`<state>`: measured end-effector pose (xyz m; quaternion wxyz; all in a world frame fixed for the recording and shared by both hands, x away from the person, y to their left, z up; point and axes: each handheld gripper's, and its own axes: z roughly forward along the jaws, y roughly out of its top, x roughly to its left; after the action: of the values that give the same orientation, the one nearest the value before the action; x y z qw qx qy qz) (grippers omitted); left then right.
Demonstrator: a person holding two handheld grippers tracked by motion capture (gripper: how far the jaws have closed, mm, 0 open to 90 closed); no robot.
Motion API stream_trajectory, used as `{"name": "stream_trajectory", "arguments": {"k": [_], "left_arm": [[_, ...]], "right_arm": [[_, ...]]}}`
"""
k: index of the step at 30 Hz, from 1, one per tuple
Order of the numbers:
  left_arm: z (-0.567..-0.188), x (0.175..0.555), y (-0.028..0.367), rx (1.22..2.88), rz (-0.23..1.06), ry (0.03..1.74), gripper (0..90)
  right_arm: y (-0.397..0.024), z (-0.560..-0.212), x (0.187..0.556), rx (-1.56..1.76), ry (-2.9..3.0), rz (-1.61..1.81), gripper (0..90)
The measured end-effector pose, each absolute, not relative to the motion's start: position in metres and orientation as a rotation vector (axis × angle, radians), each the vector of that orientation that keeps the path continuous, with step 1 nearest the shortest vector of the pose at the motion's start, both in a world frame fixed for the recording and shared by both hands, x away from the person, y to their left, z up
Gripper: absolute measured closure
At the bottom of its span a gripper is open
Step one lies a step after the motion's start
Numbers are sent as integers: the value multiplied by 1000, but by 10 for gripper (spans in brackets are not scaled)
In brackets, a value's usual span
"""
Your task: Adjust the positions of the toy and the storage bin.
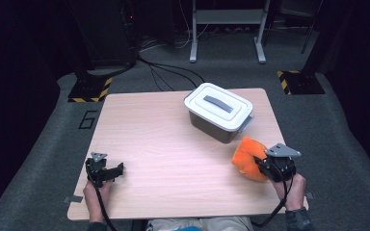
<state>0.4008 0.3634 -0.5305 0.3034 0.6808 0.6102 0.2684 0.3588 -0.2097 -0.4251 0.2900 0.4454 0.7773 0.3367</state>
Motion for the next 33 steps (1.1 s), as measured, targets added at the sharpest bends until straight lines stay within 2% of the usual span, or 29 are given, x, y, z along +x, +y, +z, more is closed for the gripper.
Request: {"name": "stream_trajectory", "arguments": {"k": [33], "left_arm": [[-531, 401, 363, 1804, 711, 1617, 121]], "right_arm": [[-241, -424, 399, 1355, 1938, 831, 639]]}}
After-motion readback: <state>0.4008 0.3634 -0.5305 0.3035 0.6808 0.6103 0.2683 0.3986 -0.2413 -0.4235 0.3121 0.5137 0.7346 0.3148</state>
